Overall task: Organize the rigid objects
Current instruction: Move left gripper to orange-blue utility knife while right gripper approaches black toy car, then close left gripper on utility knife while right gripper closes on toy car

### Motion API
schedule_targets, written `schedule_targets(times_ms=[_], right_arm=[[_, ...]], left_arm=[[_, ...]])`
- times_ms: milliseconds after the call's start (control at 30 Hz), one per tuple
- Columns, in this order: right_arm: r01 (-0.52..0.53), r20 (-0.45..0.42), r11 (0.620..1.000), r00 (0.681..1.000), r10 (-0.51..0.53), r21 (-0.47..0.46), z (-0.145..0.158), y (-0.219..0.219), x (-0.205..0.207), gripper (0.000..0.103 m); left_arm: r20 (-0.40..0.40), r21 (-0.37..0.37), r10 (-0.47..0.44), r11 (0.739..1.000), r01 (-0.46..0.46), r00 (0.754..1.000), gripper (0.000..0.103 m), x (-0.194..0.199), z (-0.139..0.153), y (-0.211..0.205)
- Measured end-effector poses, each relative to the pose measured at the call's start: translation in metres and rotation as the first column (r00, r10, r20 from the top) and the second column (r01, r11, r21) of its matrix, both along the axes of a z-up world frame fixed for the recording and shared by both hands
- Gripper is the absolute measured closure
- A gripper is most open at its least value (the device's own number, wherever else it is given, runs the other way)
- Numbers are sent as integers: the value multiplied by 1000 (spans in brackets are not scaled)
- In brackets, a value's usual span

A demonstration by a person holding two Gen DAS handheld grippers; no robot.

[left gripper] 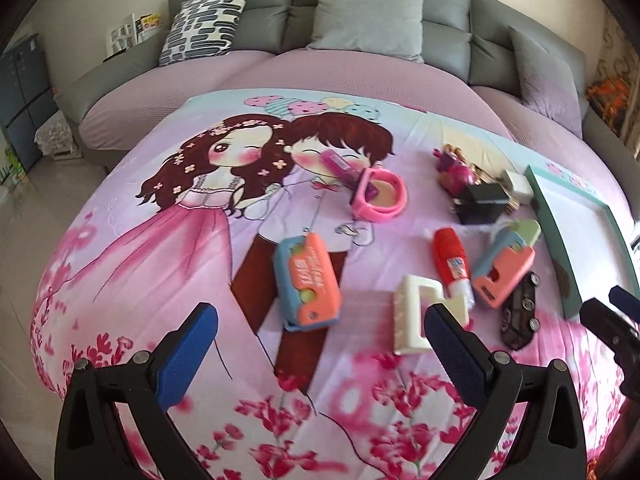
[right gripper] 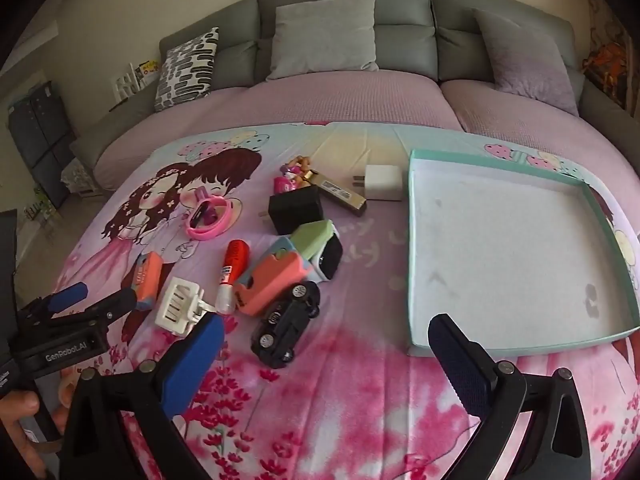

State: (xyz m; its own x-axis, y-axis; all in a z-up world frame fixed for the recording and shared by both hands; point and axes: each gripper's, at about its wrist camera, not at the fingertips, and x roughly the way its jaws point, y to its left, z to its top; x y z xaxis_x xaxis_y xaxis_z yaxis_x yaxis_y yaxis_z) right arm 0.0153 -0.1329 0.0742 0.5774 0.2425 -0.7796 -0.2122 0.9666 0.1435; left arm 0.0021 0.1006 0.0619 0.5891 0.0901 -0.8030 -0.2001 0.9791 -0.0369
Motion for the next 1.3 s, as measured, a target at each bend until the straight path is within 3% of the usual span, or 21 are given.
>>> schedule_targets(times_ms=[133,233,300,400,500,833,933,1000,1067,1233,1300], right_arm=[[-23,-31,999,999,24,46,-7,13,8,7],[-36,-59,999,998,38,37,-16,21,12,9],[-42,-68,999,997,42,6,-27,26,15,16],[-32,-101,999,994,32,4,-39,27,19,18],[-22,-126,1000,992,21,-2,-49,27,23,25],[-17,-137,999,990,11,-43,-63,31,28,29],[-14,-122,998,993,6,-64,-61,31,27,37],[0,-118,998,993,-8,-70,-61,29,27,49],[11,-116,998,993,-18,-59,-61,27,26,52],[17,-114,998,993,-24,-61,-62,24,27,59],[28,-112,998,993,-35,-65,-62,22,29,67]], left_arm=[[-28,-19,23,1000,-23,999,5,15,-12,11],[-65,-48,27,998,-31,997,15,26,-26,14],[-88,-61,29,998,-34,996,18,31,-34,15],[-113,-65,32,997,-39,993,23,37,-46,15],[-108,-41,30,999,-35,994,25,40,-50,14],[-85,3,25,1000,-25,996,32,49,-52,10],[-81,4,14,1000,-13,997,40,49,-52,9],[-80,4,7,1000,-7,997,48,49,-51,8],[-80,8,-1,1000,2,997,56,49,-50,8],[-83,17,-10,1000,11,997,57,49,-50,6],[-85,16,-9,1000,10,996,57,48,-50,6]])
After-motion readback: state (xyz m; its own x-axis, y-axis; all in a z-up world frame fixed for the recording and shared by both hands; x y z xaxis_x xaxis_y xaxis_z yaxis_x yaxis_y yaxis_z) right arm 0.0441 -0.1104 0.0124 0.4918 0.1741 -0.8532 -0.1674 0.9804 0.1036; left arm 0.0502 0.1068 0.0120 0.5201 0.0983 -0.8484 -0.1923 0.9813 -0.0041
